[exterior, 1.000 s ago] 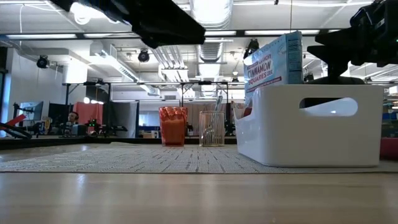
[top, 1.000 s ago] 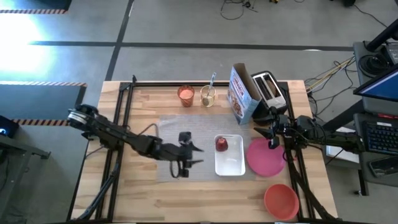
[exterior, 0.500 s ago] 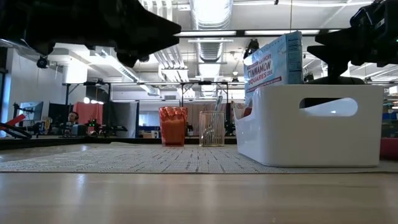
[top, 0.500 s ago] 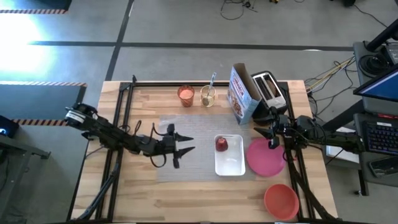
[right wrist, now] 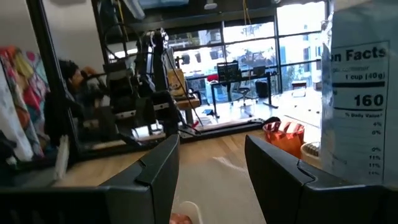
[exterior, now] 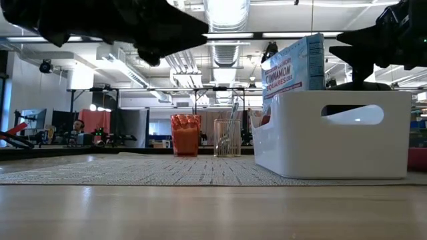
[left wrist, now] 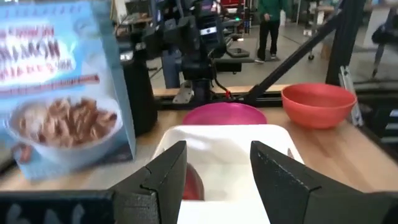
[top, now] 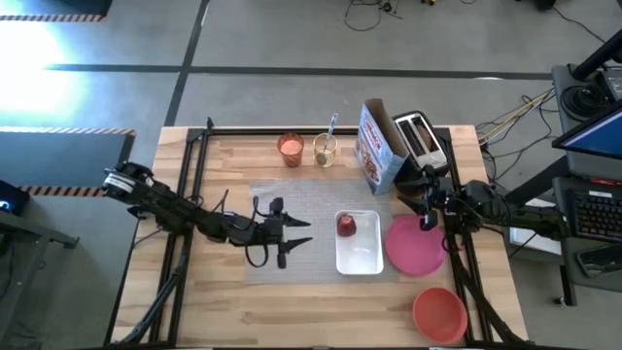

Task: Arrange a breakfast setting
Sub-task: Put the pink plate on the gray table mat

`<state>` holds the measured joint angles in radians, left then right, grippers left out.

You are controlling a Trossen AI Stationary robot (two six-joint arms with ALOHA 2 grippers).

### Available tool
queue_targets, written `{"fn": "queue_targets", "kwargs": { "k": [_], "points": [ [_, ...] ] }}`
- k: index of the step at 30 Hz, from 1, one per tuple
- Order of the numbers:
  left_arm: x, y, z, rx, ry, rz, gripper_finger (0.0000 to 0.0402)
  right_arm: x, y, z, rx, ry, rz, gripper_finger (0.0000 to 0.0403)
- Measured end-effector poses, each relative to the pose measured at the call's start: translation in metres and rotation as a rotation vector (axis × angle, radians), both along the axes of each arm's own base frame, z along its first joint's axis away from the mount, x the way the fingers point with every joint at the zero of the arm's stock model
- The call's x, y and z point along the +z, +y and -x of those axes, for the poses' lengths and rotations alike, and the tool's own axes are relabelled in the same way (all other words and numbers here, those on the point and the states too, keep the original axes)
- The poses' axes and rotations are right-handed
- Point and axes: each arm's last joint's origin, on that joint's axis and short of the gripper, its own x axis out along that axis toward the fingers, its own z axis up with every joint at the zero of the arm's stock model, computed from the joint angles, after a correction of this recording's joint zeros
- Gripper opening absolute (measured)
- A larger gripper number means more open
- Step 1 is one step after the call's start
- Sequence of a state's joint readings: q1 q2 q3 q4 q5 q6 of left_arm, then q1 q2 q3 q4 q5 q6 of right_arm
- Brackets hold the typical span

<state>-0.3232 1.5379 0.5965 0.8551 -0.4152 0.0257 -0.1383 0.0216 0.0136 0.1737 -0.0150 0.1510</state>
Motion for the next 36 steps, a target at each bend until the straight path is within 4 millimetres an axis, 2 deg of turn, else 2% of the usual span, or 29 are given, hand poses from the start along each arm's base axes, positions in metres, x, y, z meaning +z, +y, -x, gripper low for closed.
{"fn": "queue_targets", "kwargs": {
  "k": [4, 7, 13, 21, 24, 36],
  "points": [
    [0.000, -0.010, -0.002, -0.120, 0.015, -0.125, 0.0162, 0.001, 0.000, 0.000, 0.019, -0.026, -0.107, 0.0171],
    [-0.008, -0.016, 0.000, -0.184, 0.040, -0.108, 0.0162, 0.002, -0.001, 0.000, 0.014, -0.047, -0.206, 0.0171],
    [-0.024, -0.004, 0.016, -0.155, 0.010, 0.002, 0.0162, 0.005, -0.001, 0.001, -0.010, -0.081, -0.193, 0.0171],
    [-0.029, 0.004, 0.037, -0.153, -0.125, -0.046, 0.0162, 0.023, -0.001, 0.003, 0.015, -0.140, -0.297, 0.0171],
    [-0.031, 0.006, 0.040, -0.150, -0.132, -0.049, 0.0162, 0.031, -0.002, 0.000, -0.023, -0.015, -0.323, 0.0171],
    [-0.038, 0.011, 0.053, -0.146, -0.153, -0.053, 0.0162, 0.056, -0.005, -0.022, -0.274, 0.837, -0.735, 0.0171]
  ]
}}
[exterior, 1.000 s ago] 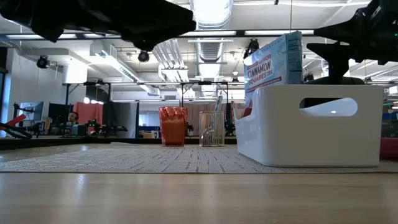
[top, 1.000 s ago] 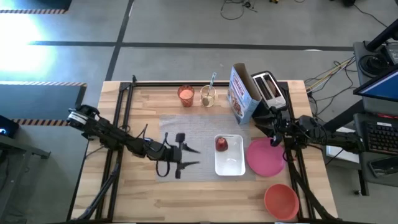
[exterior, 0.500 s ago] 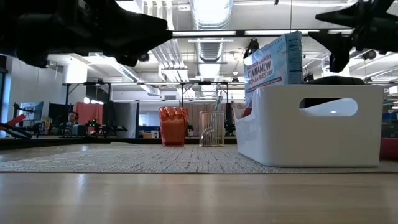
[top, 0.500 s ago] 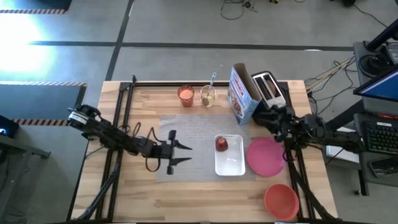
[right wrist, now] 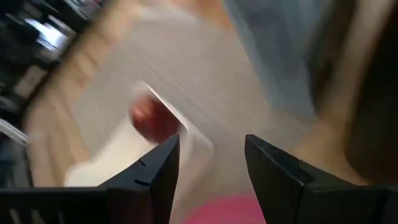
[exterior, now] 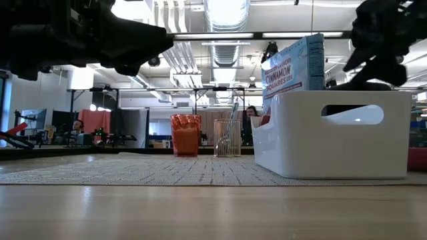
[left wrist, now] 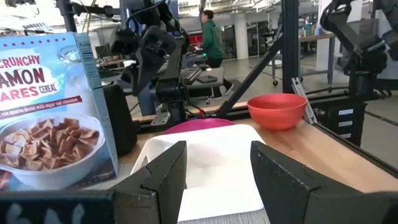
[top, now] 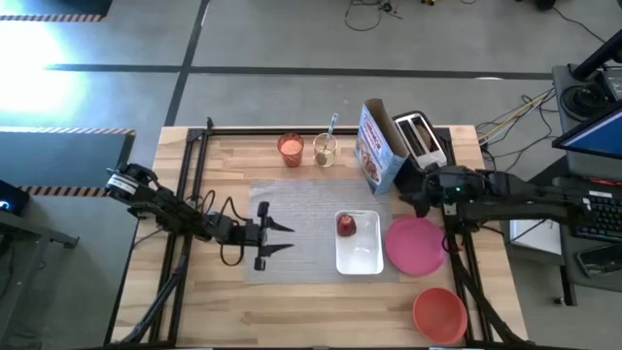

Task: Arrange a breakfast setting
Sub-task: Put the pink plate on the gray table mat

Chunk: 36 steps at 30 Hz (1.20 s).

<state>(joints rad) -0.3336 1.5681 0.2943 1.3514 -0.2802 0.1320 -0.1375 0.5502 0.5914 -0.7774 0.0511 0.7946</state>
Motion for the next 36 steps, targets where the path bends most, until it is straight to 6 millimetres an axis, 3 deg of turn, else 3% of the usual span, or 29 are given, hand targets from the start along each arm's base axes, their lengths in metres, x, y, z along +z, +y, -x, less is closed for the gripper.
{"fn": "queue_targets", "kwargs": {
  "k": [6, 12, 16, 30, 36],
  "points": [
    [0.000, 0.002, 0.003, 0.003, -0.016, 0.000, 0.0162, 0.010, 0.002, -0.014, -0.042, 0.173, -0.205, 0.0171],
    [-0.001, 0.002, 0.004, 0.000, -0.013, 0.018, 0.0162, -0.012, 0.015, -0.039, 0.037, 0.361, -0.295, 0.0171],
    [-0.003, 0.003, 0.007, 0.000, -0.009, 0.025, 0.0162, -0.030, 0.031, -0.053, 0.076, 0.498, -0.301, 0.0171],
    [-0.004, 0.004, 0.010, -0.005, -0.016, 0.047, 0.0162, -0.045, 0.107, -0.096, 0.114, 0.696, -0.291, 0.0171],
    [-0.004, 0.002, 0.010, -0.050, -0.017, 0.077, 0.0162, -0.058, 0.122, -0.117, 0.139, 0.762, -0.254, 0.0171]
  ]
}}
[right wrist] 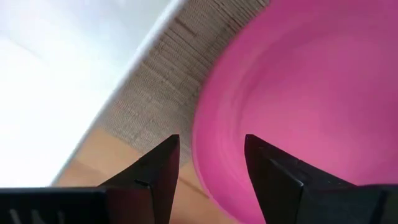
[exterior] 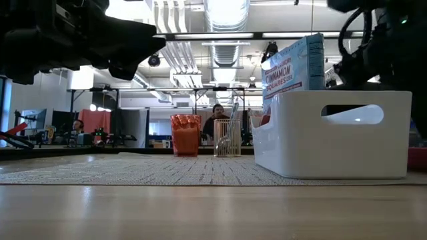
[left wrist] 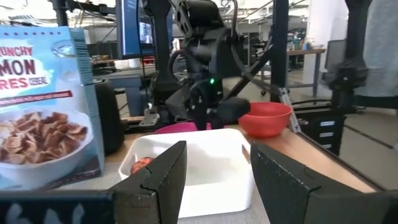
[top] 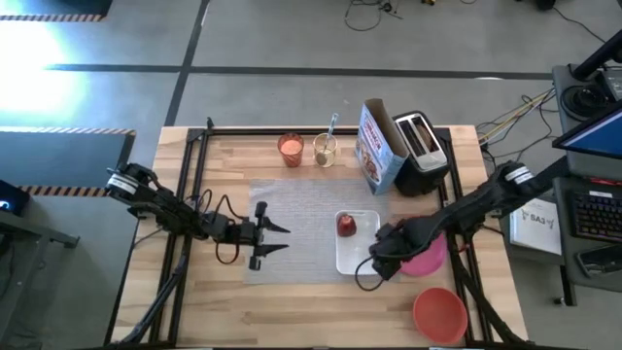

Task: Arrange a breakfast setting
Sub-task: Put the pink plate on the gray table mat

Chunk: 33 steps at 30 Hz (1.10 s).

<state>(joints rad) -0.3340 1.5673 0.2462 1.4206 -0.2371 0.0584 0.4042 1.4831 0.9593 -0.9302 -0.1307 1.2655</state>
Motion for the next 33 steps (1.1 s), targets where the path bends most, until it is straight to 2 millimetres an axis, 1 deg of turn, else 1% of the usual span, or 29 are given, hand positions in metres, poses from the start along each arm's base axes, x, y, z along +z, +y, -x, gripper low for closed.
{"fn": "queue_targets", "kwargs": {
  "k": [5, 11, 16, 21, 23, 26, 30, 33],
  "points": [
    [0.000, -0.001, 0.000, -0.021, 0.000, 0.014, 0.0162, -0.015, 0.006, -0.014, 0.078, 0.049, 0.012, 0.0171],
    [0.000, -0.001, 0.000, -0.021, 0.000, 0.014, 0.0162, -0.019, 0.010, -0.023, 0.141, 0.058, -0.005, 0.0167],
    [0.000, -0.001, 0.000, -0.020, 0.000, 0.015, 0.0162, -0.019, 0.009, -0.022, 0.149, 0.055, -0.005, 0.0141],
    [0.000, -0.001, 0.000, -0.020, 0.001, 0.018, 0.0162, -0.019, 0.008, -0.013, 0.167, 0.062, 0.021, 0.0106],
    [0.000, -0.001, 0.000, -0.020, 0.001, 0.018, 0.0162, -0.016, 0.009, -0.011, 0.183, 0.038, 0.053, 0.0095],
    [0.000, 0.000, 0.000, -0.019, 0.001, 0.018, 0.0162, -0.006, 0.009, -0.008, 0.179, -0.020, 0.091, 0.0088],
    [0.000, 0.000, 0.000, -0.019, 0.001, 0.022, 0.0162, 0.008, 0.008, -0.002, 0.155, -0.078, 0.089, 0.0089],
    [0.000, 0.000, 0.000, -0.019, 0.002, 0.025, 0.0162, 0.015, 0.010, 0.003, 0.128, -0.097, 0.080, 0.0096]
  ]
}}
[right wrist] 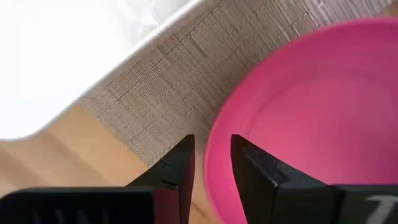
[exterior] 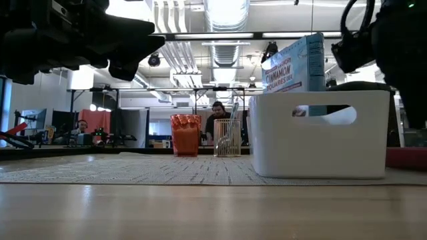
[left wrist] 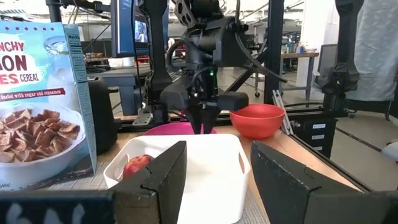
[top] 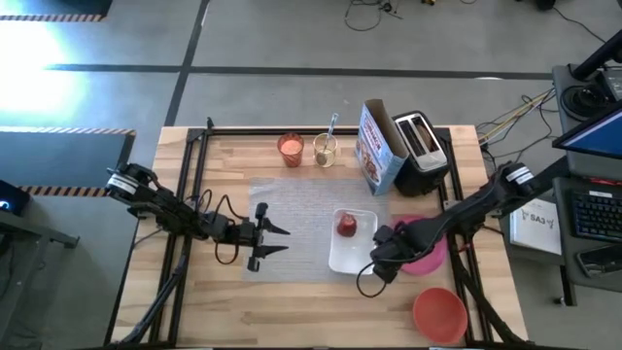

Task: Arrange a breakfast setting
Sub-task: Put the pink plate on the gray table mat

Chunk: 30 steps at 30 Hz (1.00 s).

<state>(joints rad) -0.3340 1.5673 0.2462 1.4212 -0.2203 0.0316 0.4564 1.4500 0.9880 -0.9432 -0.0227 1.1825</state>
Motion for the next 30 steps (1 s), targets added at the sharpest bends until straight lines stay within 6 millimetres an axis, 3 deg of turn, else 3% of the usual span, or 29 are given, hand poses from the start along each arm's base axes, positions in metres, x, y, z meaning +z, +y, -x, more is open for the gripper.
{"fn": "queue_targets", "kwargs": {
  "k": [9, 17, 30],
  "points": [
    [0.000, 0.000, 0.000, -0.003, 0.001, 0.015, 0.0162, -0.014, 0.011, 0.015, -0.055, 0.057, -0.036, 0.0135],
    [0.000, 0.000, 0.000, -0.004, -0.002, 0.017, 0.0162, -0.026, 0.014, 0.016, -0.048, 0.113, -0.072, 0.0158],
    [0.002, -0.001, -0.001, -0.005, -0.011, 0.023, 0.0162, -0.054, 0.009, 0.024, -0.017, 0.209, -0.015, 0.0092]
  ]
}}
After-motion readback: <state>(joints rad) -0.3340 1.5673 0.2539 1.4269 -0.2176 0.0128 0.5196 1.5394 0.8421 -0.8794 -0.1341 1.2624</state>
